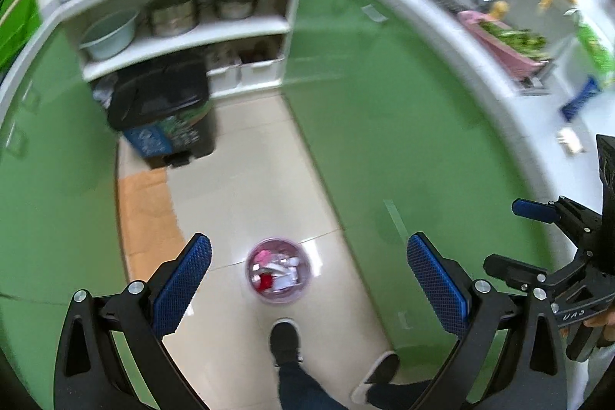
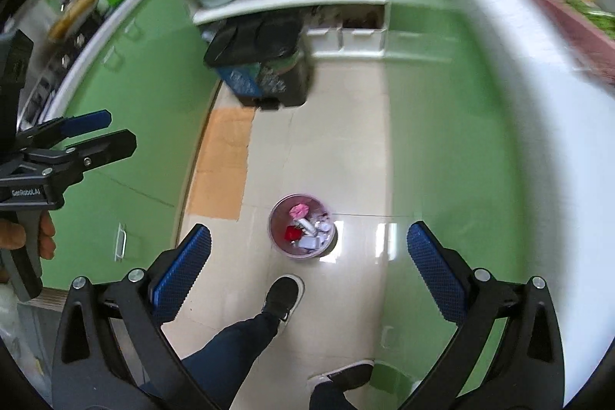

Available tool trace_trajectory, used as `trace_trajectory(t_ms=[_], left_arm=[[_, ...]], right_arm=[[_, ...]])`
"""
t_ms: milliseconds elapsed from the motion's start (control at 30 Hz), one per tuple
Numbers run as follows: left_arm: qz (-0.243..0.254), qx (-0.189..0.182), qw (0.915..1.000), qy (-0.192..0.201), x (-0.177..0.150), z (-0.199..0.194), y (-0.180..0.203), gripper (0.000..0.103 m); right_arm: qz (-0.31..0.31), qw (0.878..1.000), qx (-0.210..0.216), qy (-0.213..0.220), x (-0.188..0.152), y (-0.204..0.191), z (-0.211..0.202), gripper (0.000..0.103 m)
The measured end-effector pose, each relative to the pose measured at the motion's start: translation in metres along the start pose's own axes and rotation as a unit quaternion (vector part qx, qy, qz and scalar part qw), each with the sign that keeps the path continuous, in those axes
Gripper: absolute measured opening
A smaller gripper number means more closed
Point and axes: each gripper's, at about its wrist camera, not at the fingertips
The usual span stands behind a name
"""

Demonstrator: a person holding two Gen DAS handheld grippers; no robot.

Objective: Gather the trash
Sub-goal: 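Return both tools to the counter above the white sponge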

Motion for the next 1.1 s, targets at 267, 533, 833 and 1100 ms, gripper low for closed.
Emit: trace_trajectory(t_ms=[267, 533, 833, 1100], left_arm=[[0.086, -0.053, 0.9944, 0.033, 0.045, -0.072, 0.094, 0.097], [0.204, -0.123, 0.9695, 0.058, 0.078, -0.105, 0.218, 0.097], [0.33, -0.174, 0.926, 0.057, 0.097, -0.101, 0.35, 0.098], [0.383, -0.192, 0.9028, 0.039, 0.113, -0.058, 0.449, 0.098]], right_arm=[[0.083, 0.992, -0.061, 0.07, -0.034, 0.057, -0.154, 0.1], [0.175, 0.967, -0.127, 0.135, -0.086, 0.124, -0.251, 0.1], [0.242, 0.941, -0.172, 0.165, -0.129, 0.189, -0.313, 0.1], [0.264, 0.934, -0.188, 0.152, -0.141, 0.242, -0.327, 0.1]])
Point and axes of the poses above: each gripper's, at about its wrist camera, not at the fingertips, and z roughly the way its jaws point, y to its right, x to its top, and after that the axes turned 14 degrees about x, right-handed
